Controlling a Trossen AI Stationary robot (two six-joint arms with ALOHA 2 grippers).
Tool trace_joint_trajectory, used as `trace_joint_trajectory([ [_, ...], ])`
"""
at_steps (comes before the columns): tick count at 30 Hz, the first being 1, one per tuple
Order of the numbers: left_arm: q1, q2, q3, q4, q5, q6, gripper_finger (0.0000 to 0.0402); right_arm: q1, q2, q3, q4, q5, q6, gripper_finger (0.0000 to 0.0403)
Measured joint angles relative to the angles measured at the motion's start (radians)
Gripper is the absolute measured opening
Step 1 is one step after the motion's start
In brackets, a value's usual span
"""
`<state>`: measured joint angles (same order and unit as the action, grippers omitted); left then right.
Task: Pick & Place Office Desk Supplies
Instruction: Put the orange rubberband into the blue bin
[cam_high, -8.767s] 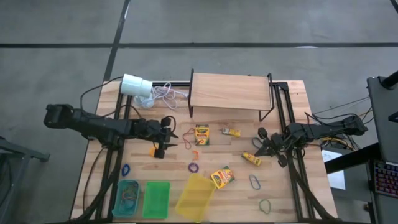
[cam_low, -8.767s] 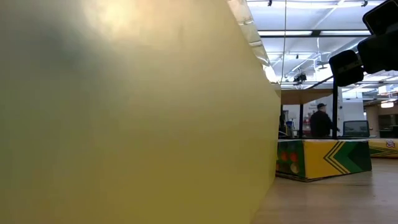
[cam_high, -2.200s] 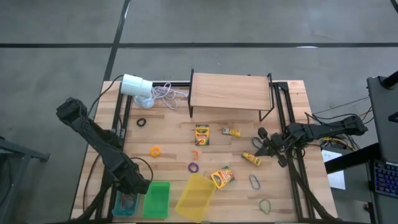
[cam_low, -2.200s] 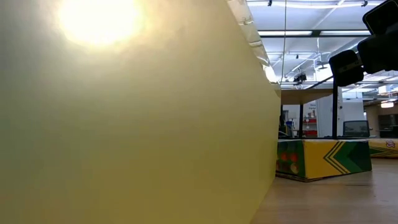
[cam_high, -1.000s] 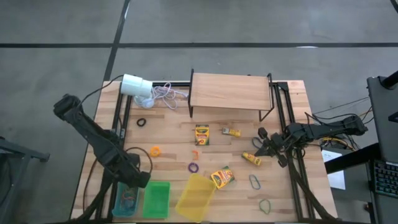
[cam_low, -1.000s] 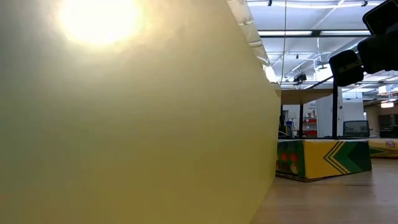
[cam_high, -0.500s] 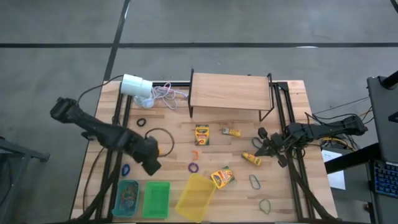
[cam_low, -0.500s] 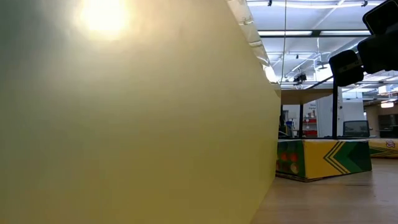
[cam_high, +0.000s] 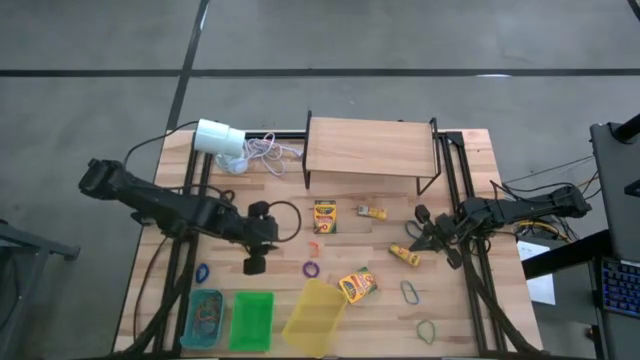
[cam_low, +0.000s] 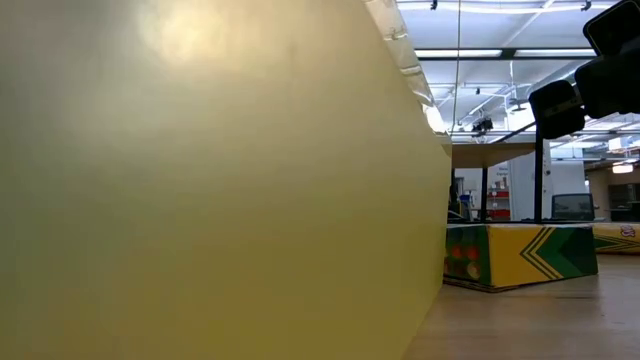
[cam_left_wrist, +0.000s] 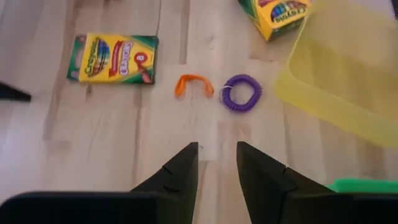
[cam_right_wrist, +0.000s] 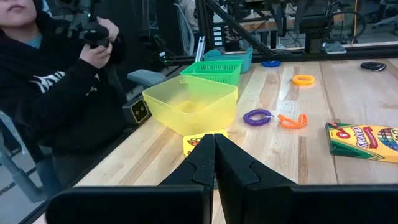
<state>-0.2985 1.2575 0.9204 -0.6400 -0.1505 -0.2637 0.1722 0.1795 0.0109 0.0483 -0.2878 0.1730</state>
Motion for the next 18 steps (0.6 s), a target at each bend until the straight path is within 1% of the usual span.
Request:
trace_joint_trajectory([
  [4, 0.000, 0.000, -0.057, 0.077, -0.003, 0.066, 0.0115, 0.000, 0.000, 0.000, 0.000, 0.000, 0.000, 0.0008],
  [10, -0.001, 0.000, -0.168, 0.206, -0.014, 0.110, 0.0115, 0.000, 0.000, 0.000, 0.000, 0.000, 0.000, 0.0008],
  [12, -0.004, 0.000, -0.212, 0.293, -0.014, 0.139, 0.0115, 0.000, 0.000, 0.000, 0.000, 0.000, 0.000, 0.0008],
  [16, -0.005, 0.000, -0.325, 0.536, -0.014, 0.198, 0.0115, 0.000, 0.000, 0.000, 0.000, 0.000, 0.000, 0.0008],
  [18, -0.005, 0.000, -0.372, 0.617, -0.015, 0.234, 0.0115, 0.000, 0.000, 0.000, 0.000, 0.000, 0.000, 0.0008],
])
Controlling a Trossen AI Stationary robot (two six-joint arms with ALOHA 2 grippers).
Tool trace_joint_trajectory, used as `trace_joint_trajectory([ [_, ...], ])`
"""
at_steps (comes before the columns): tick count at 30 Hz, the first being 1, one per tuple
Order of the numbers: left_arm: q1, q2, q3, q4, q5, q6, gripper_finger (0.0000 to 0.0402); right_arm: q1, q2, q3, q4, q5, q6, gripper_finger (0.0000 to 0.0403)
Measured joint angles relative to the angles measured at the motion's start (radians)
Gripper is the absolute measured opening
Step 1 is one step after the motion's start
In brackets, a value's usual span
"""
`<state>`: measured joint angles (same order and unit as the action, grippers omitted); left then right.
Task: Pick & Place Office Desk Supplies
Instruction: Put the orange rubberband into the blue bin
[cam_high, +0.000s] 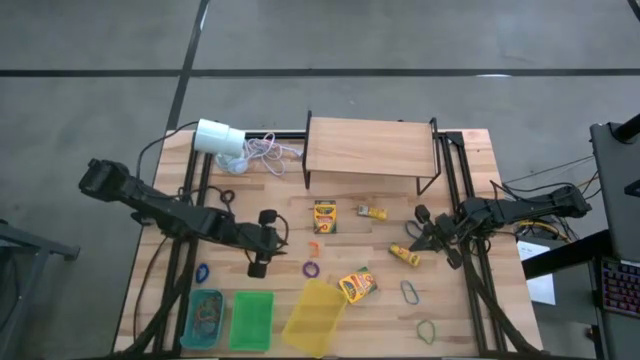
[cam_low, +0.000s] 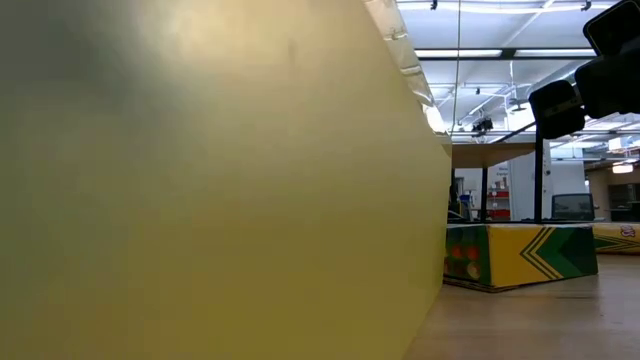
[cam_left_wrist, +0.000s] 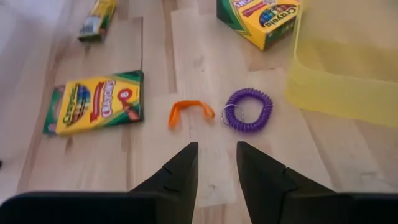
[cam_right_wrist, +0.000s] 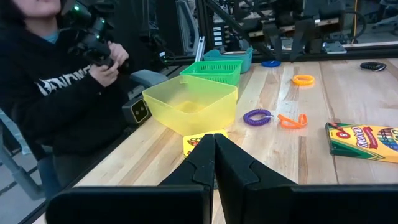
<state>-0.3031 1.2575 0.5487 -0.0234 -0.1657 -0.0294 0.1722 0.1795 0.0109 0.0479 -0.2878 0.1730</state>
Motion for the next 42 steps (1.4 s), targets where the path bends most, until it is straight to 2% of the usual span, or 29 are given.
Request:
trace_joint_trajectory([
  [5, 0.000, 0.000, -0.065, 0.110, -0.041, 0.061, 0.0115, 0.000, 0.000, 0.000, 0.000, 0.000, 0.000, 0.0008],
  [12, 0.000, 0.000, -0.082, 0.119, -0.133, 0.033, 0.0115, 0.000, 0.000, 0.000, 0.000, 0.000, 0.000, 0.0008],
  [18, 0.000, 0.000, -0.095, 0.138, -0.164, 0.030, 0.0115, 0.000, 0.000, 0.000, 0.000, 0.000, 0.000, 0.0008],
  [23, 0.003, 0.001, -0.151, 0.345, -0.176, 0.081, 0.0115, 0.000, 0.000, 0.000, 0.000, 0.000, 0.000, 0.0008],
  [27, 0.004, 0.002, -0.196, 0.460, -0.153, 0.124, 0.0115, 0.000, 0.000, 0.000, 0.000, 0.000, 0.000, 0.0008],
  [33, 0.034, 0.017, -0.207, 0.493, -0.081, 0.186, 0.0115, 0.000, 0.000, 0.000, 0.000, 0.000, 0.000, 0.0008],
  [42, 0.098, 0.197, -0.132, 0.494, 0.007, 0.182, 0.0115, 0.000, 0.000, 0.000, 0.000, 0.000, 0.000, 0.0008],
])
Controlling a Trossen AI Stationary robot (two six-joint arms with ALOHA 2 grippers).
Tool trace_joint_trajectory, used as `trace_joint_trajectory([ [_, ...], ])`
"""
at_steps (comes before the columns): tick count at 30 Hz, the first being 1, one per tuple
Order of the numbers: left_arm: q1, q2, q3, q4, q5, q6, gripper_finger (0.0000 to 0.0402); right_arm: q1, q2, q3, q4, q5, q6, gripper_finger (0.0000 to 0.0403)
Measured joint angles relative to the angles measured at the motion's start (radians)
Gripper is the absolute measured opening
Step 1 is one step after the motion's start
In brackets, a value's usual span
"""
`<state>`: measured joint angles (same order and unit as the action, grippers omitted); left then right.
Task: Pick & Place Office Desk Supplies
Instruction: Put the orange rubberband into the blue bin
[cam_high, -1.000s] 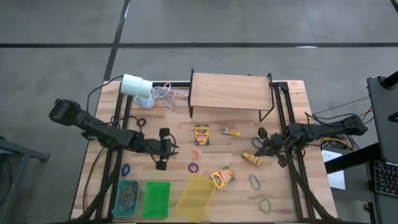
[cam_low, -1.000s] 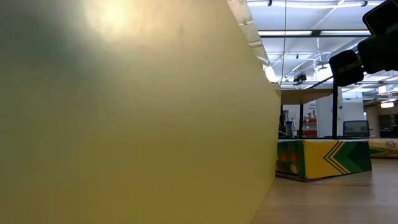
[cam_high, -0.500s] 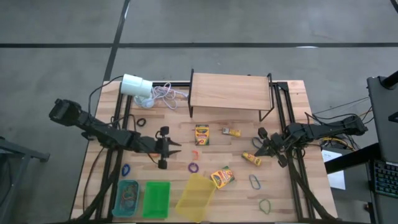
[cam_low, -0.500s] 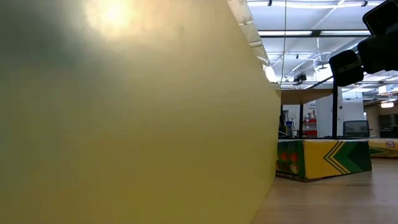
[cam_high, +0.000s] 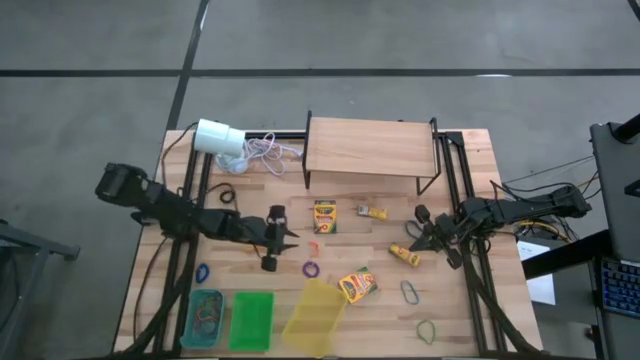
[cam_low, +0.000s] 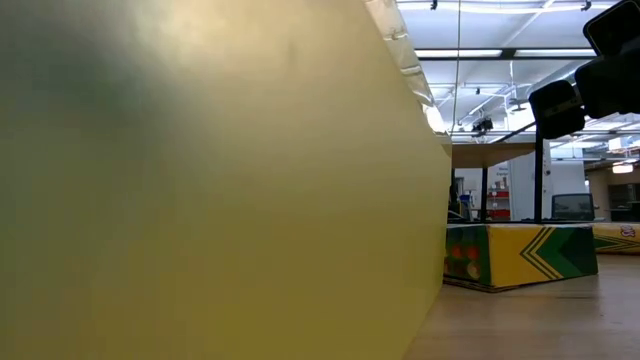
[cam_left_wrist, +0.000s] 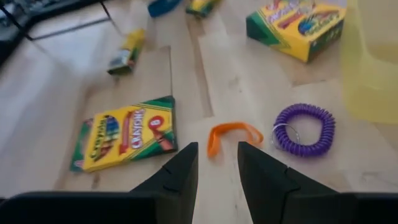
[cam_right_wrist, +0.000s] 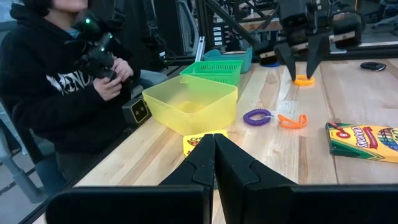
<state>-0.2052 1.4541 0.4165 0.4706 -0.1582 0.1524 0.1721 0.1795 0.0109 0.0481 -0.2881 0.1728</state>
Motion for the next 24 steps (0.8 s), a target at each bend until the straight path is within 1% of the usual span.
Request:
trace_joint_trajectory([
  [7, 0.006, 0.185, 0.104, -0.001, 0.025, 0.000, 0.0115, 0.000, 0.001, 0.000, 0.000, 0.000, 0.000, 0.0008],
  [11, 0.018, 0.252, 0.148, -0.007, 0.025, -0.019, 0.0115, 0.000, 0.000, 0.000, 0.000, 0.000, 0.000, 0.0008],
  [18, 0.055, 0.256, 0.162, -0.020, 0.051, -0.023, 0.0115, 0.000, 0.000, 0.000, 0.000, 0.000, 0.000, 0.0008],
  [24, 0.092, 0.282, 0.162, -0.020, 0.140, -0.017, 0.0115, 0.000, 0.000, 0.000, 0.000, 0.000, 0.000, 0.0008],
])
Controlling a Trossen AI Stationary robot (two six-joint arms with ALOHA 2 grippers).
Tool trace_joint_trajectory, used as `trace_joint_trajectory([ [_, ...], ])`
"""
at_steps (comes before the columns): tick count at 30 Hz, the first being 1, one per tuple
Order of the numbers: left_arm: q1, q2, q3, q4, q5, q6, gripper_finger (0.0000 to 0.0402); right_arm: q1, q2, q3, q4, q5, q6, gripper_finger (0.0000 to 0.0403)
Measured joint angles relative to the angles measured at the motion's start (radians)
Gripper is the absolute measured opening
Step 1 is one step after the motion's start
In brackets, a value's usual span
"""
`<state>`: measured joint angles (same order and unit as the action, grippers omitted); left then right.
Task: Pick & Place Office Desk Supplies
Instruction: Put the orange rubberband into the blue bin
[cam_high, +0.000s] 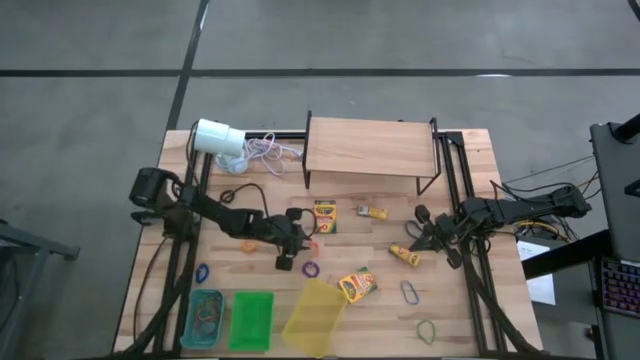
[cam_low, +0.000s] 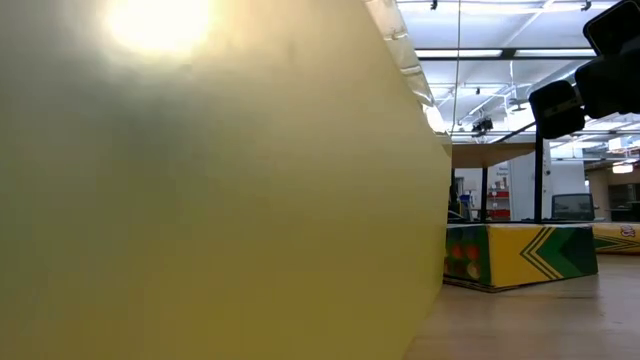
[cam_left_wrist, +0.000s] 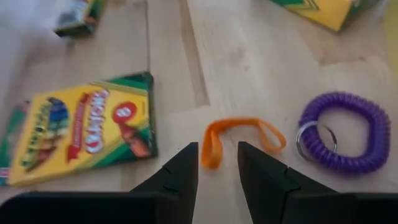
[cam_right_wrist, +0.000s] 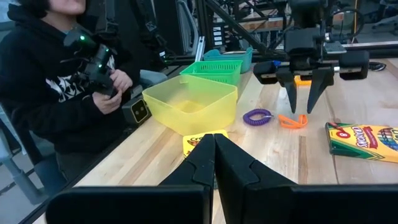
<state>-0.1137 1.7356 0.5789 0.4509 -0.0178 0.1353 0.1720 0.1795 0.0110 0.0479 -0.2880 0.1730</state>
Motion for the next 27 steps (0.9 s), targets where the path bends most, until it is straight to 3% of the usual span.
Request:
trace_joint_trajectory([
  [17, 0.005, 0.082, 0.051, -0.011, 0.020, 0.010, 0.0104, 0.000, 0.001, 0.000, 0.000, 0.000, 0.000, 0.0008],
  [27, 0.004, 0.082, 0.051, -0.025, 0.028, 0.014, 0.0020, 0.000, 0.000, 0.000, 0.000, 0.000, 0.000, 0.0008],
])
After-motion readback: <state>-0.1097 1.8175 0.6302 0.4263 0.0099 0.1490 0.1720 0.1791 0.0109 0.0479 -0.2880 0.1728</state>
